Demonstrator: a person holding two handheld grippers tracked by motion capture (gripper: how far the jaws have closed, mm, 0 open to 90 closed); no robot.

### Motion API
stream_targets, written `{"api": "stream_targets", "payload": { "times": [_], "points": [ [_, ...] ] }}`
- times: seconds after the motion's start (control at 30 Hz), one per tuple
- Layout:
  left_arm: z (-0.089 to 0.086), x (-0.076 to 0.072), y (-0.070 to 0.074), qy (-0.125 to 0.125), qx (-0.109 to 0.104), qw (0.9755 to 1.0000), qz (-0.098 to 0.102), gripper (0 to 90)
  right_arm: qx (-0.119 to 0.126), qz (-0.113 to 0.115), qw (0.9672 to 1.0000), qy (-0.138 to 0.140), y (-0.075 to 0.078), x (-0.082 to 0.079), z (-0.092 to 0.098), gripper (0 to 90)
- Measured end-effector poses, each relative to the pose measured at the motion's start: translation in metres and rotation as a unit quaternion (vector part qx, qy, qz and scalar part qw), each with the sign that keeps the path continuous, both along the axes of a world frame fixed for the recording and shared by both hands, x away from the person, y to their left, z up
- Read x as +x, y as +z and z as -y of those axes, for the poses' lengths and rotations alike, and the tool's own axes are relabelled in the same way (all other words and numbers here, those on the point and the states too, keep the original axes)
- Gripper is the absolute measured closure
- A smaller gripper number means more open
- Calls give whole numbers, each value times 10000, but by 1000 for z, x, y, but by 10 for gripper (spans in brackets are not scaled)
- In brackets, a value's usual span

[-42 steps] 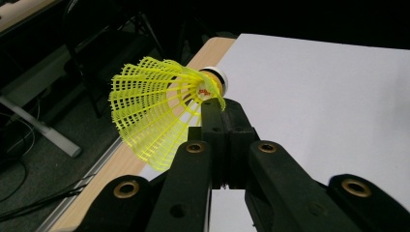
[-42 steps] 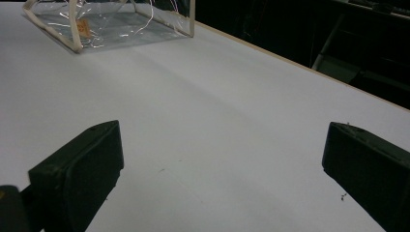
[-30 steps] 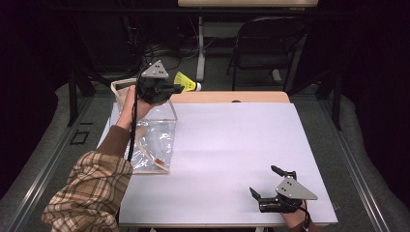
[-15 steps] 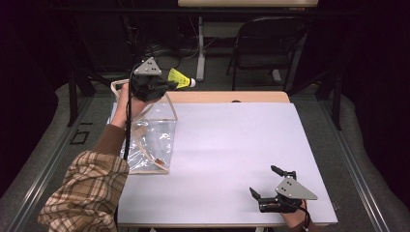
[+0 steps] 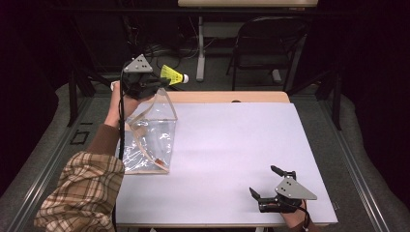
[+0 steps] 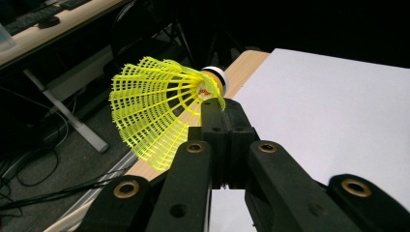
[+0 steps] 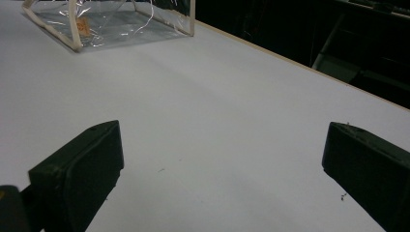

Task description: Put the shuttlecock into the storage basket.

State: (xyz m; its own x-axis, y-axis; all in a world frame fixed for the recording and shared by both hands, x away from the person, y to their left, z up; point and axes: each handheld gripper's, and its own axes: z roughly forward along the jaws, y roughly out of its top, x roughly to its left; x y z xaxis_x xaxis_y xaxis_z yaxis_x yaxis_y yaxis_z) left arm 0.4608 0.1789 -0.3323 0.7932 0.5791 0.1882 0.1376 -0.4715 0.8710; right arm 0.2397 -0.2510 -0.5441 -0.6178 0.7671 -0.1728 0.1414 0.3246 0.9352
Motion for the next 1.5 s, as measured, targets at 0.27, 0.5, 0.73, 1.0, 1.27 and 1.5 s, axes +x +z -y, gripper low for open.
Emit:
{"api": "stream_targets", "payload": {
  "times": [0.27, 0.5, 0.73, 1.0, 1.27, 1.5],
  "points": [
    [-10, -1, 2, 100, -36, 9999, 40, 900, -15, 1, 10000, -6, 0, 0, 0, 5],
    [-16, 0, 3, 175, -72, 9998, 48, 900, 5, -1, 10000, -1, 0, 0, 0, 6],
    [-24, -1, 6, 254, -104, 9996, 88, 899, 4, -4, 10000, 3, 0, 0, 0, 5],
    [-33, -2, 7, 341, -174, 9992, 102, 900, 2, -5, 10000, 2, 0, 1, 0, 5],
    [-40, -3, 7, 418, -166, 9989, 122, 900, -7, 4, 10000, -5, 0, 0, 0, 6],
    [-48, -5, 8, 499, -177, 9985, 144, 900, -3, 0, 10000, -7, 0, 0, 0, 5]
  ]
}}
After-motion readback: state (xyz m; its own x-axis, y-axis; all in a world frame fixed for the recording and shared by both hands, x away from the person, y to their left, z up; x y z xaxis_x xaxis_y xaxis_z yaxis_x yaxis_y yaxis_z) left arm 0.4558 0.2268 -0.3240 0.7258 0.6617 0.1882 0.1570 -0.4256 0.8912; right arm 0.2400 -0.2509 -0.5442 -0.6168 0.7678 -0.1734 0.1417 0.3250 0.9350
